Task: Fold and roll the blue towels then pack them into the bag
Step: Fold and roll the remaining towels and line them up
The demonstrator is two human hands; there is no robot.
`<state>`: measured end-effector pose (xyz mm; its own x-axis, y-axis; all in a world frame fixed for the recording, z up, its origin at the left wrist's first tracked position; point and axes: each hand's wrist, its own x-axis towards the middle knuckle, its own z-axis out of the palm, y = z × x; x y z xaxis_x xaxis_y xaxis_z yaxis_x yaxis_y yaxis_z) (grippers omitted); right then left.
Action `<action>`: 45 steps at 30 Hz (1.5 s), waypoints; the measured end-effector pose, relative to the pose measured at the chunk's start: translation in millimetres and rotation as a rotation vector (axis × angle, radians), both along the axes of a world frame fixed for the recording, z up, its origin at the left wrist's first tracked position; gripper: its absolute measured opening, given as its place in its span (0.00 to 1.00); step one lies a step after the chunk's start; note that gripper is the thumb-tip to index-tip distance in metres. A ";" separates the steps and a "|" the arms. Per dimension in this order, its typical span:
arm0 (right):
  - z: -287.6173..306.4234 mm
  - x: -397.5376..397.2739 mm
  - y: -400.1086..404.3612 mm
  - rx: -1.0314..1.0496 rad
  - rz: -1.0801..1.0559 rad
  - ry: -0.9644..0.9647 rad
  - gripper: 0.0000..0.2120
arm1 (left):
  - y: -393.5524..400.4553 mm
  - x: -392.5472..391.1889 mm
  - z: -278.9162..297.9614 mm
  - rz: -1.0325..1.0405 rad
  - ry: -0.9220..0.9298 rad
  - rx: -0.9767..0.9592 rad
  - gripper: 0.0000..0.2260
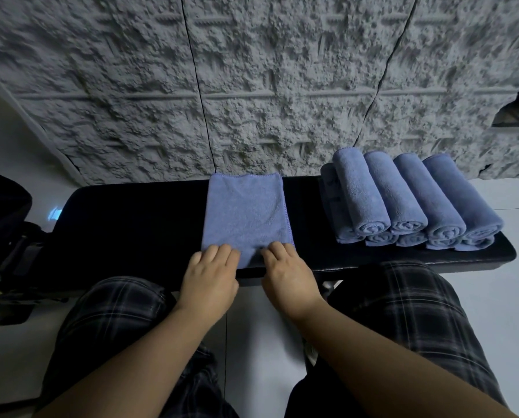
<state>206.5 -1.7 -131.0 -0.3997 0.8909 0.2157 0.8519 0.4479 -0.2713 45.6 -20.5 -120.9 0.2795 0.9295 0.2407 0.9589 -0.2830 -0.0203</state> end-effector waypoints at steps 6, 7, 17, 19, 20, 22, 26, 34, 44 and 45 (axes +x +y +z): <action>5.0 3.0 8.0 0.008 -0.035 -0.112 0.21 | 6.7 -5.9 -4.5 0.028 -0.015 0.014 0.10; 5.3 3.8 9.7 0.013 -0.042 -0.120 0.22 | 8.0 -6.4 -4.1 0.025 -0.010 -0.002 0.14; 17.7 20.7 14.4 -0.247 0.021 0.055 0.07 | 7.4 -9.0 -2.2 0.071 -0.110 -0.096 0.08; 19.0 17.1 14.0 -0.254 -0.025 0.046 0.07 | 8.5 -6.0 -1.0 0.094 -0.100 -0.090 0.04; 18.3 15.7 13.4 -0.253 -0.062 0.029 0.07 | 10.1 -5.6 -1.7 0.094 -0.098 -0.082 0.04; 17.1 12.0 11.4 -0.223 -0.161 -0.020 0.07 | 11.4 -4.3 -2.6 0.107 -0.097 -0.065 0.09; 16.7 8.9 10.5 -0.003 -0.240 -0.074 0.10 | 10.9 -4.1 -5.1 0.166 -0.162 0.072 0.11; 10.1 1.0 5.4 0.059 -0.047 0.034 0.08 | 8.0 -0.6 -7.3 0.046 -0.221 0.080 0.17; 7.8 4.9 15.7 0.022 -0.070 -0.108 0.20 | 19.0 -8.6 -5.2 0.046 -0.213 -0.052 0.19; 10.3 6.0 17.1 -0.003 -0.076 -0.115 0.19 | 21.9 -10.0 -4.8 0.045 -0.220 -0.055 0.18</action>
<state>212.4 15.4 -120.7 -0.3531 0.9202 0.1690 0.9090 0.3802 -0.1709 35.6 1.4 -125.7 0.1836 0.9533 0.2399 0.9503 -0.2346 0.2049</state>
